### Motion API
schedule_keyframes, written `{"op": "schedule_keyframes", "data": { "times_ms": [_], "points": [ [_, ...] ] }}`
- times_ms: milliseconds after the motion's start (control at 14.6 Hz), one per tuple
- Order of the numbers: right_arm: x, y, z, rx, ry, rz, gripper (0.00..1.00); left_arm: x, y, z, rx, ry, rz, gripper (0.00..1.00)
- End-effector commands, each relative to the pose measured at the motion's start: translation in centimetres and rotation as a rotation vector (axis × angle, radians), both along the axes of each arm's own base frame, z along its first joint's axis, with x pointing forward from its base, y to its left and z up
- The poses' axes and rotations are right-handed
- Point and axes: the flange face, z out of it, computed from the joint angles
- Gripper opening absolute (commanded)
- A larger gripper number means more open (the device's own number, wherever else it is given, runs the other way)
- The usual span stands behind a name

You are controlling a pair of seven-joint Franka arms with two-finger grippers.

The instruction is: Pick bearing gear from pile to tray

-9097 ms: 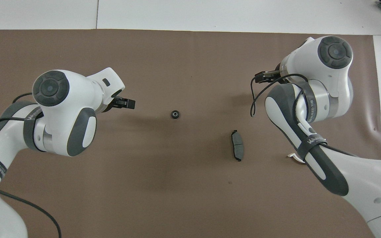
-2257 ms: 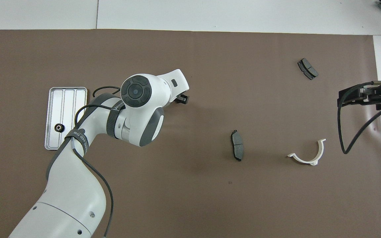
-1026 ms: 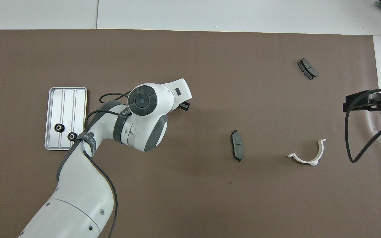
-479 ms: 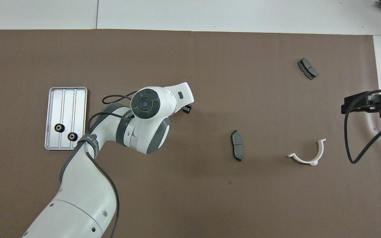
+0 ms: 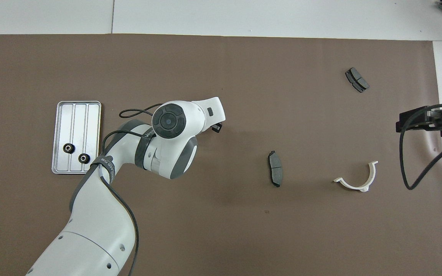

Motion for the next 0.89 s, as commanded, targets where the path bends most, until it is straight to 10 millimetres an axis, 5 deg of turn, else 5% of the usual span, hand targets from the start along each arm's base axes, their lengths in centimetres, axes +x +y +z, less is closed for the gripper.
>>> {"op": "schedule_keyframes", "data": {
  "times_ms": [0,205,410,616,821],
  "points": [
    [-0.9,0.1,0.2,0.007,0.009,0.013,1.0,0.0,-0.2,-0.2,0.006,-0.028,-0.04,0.57],
    [-0.9,0.3,0.2,0.014,0.009,0.018,1.0,-0.1,-0.2,-0.2,0.014,-0.04,-0.079,0.47],
    [-0.9,0.2,0.2,0.016,0.009,0.016,1.0,-0.5,-1.0,0.1,0.014,-0.034,-0.092,0.0],
    [-0.9,0.4,0.2,0.017,0.009,0.019,1.0,-0.4,-0.2,0.3,0.029,0.003,-0.084,0.0],
    [-0.9,0.3,0.2,0.017,0.009,0.015,1.0,-0.6,2.1,4.7,0.044,0.079,-0.057,0.0]
  ]
}}
